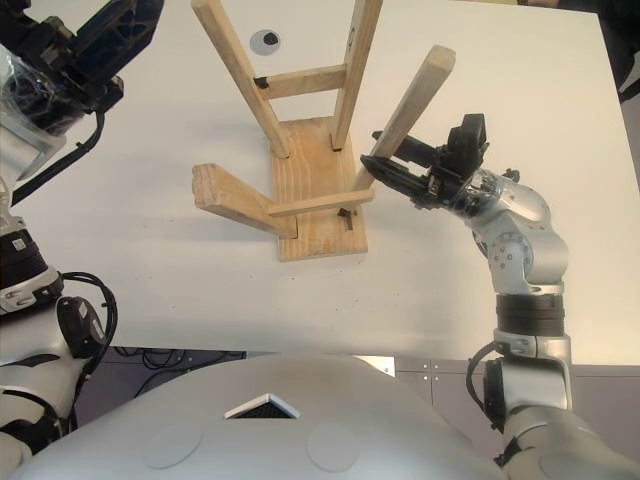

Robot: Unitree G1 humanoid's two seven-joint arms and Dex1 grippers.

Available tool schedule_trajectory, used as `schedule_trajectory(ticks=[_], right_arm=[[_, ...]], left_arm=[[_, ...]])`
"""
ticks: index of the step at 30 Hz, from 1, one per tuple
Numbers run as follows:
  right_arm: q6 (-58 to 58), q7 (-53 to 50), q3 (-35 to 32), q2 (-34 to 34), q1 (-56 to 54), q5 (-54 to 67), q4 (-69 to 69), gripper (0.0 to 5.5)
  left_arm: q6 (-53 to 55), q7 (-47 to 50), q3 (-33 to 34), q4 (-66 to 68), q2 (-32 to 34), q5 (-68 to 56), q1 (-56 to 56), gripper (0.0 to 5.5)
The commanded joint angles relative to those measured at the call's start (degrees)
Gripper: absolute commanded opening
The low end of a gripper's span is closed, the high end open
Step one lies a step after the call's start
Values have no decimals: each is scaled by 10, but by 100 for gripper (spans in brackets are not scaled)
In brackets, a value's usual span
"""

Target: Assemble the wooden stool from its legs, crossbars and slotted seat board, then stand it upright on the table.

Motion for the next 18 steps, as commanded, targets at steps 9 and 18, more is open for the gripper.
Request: schedule_trajectory(ticks=[9,18], right_arm=[[-48,132,64,-155,61,-107,63,202],[-128,226,101,-203,-8,-137,144,202]], left_arm=[[-9,7,1,-9,-5,11,5,369],[-7,1,-8,-5,-10,13,0,369]])
